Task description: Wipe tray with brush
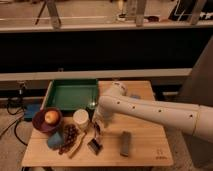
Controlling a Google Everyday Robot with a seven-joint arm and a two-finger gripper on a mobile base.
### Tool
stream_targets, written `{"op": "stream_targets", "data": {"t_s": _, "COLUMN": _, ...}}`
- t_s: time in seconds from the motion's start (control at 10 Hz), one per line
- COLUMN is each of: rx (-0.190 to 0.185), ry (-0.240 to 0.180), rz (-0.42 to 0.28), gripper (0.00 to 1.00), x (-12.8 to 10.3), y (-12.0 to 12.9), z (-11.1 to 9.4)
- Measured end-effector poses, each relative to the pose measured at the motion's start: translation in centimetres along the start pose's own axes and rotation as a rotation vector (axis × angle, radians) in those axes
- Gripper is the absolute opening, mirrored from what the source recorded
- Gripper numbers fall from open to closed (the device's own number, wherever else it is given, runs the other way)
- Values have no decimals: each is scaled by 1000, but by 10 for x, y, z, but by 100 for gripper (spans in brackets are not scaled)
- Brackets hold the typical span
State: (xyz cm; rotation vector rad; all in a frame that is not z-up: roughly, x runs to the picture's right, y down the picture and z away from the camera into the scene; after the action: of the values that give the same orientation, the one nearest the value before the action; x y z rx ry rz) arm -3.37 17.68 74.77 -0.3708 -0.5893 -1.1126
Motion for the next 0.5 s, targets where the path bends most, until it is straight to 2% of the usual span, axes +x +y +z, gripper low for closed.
{"op": "stream_targets", "data": {"t_s": 0.5, "rx": -17, "ry": 46, "rz": -58, "gripper": 80, "x": 7, "y": -10, "z": 17}}
